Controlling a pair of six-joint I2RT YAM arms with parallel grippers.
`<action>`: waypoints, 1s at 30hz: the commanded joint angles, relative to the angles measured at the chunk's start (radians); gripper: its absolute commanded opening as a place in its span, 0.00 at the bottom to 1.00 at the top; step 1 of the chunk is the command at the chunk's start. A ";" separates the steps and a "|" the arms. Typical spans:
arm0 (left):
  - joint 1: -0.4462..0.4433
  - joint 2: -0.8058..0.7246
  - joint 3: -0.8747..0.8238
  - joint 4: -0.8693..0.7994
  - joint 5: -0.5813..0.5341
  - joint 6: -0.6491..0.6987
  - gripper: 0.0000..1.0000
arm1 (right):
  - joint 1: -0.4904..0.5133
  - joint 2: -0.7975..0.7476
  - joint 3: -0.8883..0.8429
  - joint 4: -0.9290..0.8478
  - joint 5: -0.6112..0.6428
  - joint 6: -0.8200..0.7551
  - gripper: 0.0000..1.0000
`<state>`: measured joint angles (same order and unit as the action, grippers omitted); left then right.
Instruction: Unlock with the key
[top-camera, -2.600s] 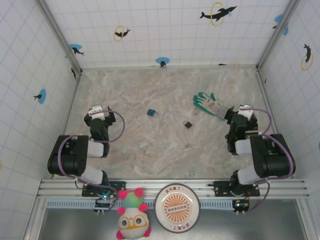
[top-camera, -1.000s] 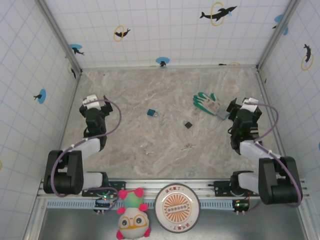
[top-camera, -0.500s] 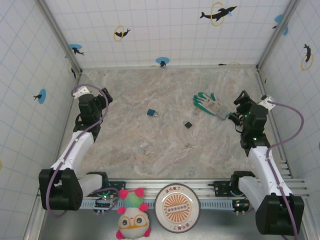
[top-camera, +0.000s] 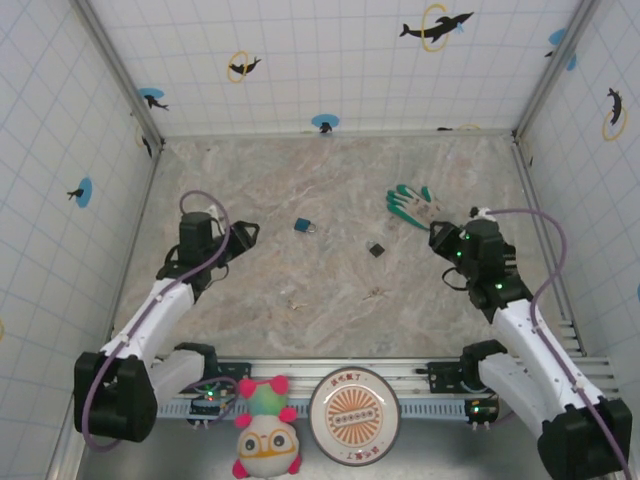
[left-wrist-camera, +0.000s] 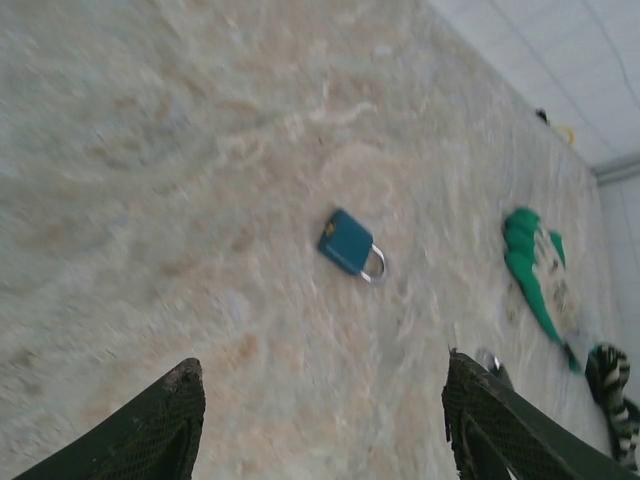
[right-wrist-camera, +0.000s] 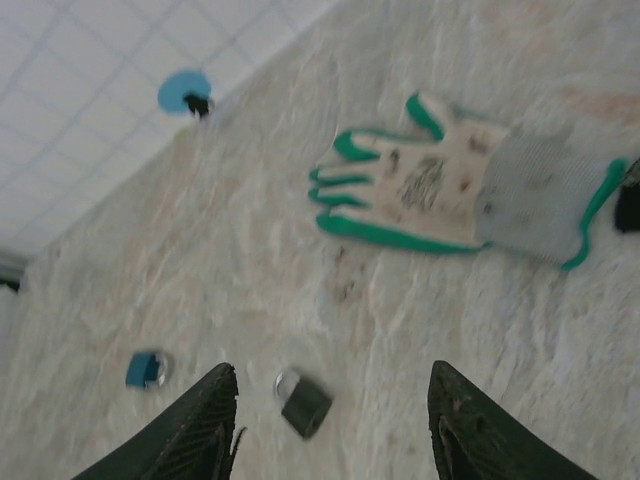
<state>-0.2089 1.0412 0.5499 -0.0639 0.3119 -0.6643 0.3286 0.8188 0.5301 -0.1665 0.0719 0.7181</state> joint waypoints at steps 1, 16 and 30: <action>-0.081 0.002 -0.020 -0.013 -0.034 -0.035 0.62 | 0.116 0.054 0.052 -0.066 0.051 -0.010 0.52; -0.131 -0.039 -0.114 -0.074 -0.032 -0.144 0.48 | 0.553 0.474 0.272 -0.072 0.109 -0.048 0.43; -0.246 -0.024 -0.103 -0.266 -0.009 -0.218 0.38 | 0.622 0.588 0.321 -0.047 0.138 -0.017 0.45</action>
<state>-0.4339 1.0039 0.4389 -0.2844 0.3176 -0.8383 0.9451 1.3930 0.8131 -0.2234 0.1799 0.6849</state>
